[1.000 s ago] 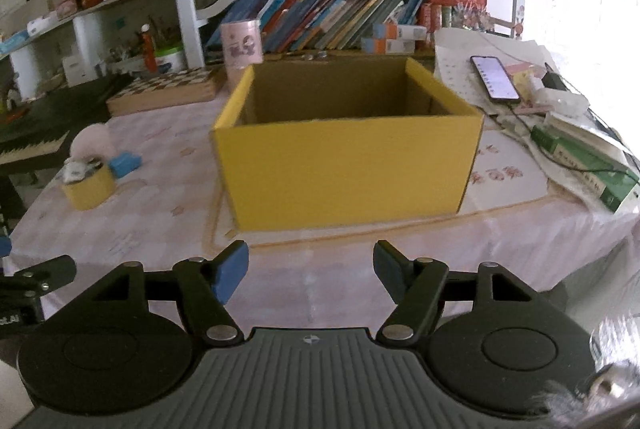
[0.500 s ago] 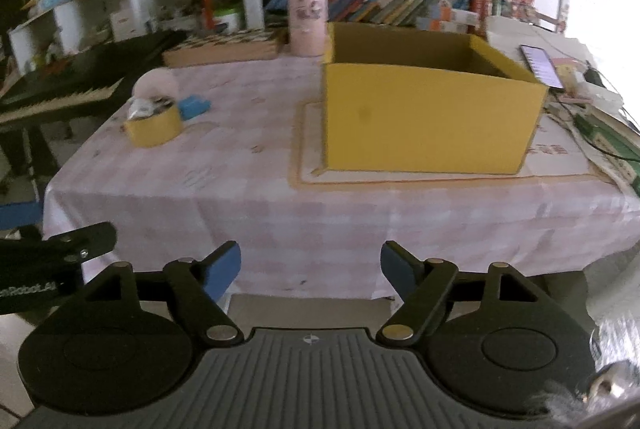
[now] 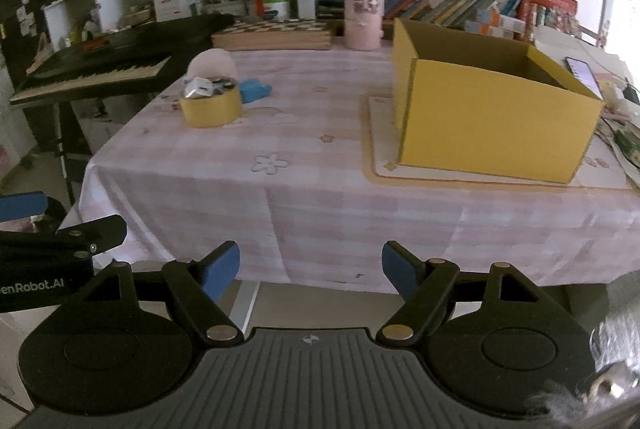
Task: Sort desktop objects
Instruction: 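Withdraw both open tools from the box back toward the table edge, then move both tools toward the tape roll holding the white charger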
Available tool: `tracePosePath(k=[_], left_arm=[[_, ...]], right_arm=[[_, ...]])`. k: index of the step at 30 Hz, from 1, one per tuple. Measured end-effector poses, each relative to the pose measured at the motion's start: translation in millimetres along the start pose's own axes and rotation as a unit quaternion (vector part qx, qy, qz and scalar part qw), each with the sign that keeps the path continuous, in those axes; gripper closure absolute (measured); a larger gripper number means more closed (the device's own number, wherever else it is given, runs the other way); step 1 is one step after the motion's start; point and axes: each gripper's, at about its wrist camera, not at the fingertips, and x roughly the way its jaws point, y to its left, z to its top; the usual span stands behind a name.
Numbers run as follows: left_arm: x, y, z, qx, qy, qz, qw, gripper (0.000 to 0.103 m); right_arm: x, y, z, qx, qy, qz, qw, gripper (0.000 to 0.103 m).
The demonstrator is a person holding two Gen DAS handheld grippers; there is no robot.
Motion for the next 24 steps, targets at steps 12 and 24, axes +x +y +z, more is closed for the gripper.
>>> tracePosePath(k=[12, 24], left_arm=[[0.5, 24.8, 0.5, -0.015, -0.003, 0.022, 0.9996, 0.008], [15.0, 37.5, 5.2, -0.033, 0.004, 0.041, 0.9986, 0.008]], right_arm=[[14.1, 30.2, 12.8, -0.027, 0.001, 0.028, 0.999, 0.025], [36.7, 41.9, 23.8, -0.047, 0.007, 0.052, 0.998, 0.025]])
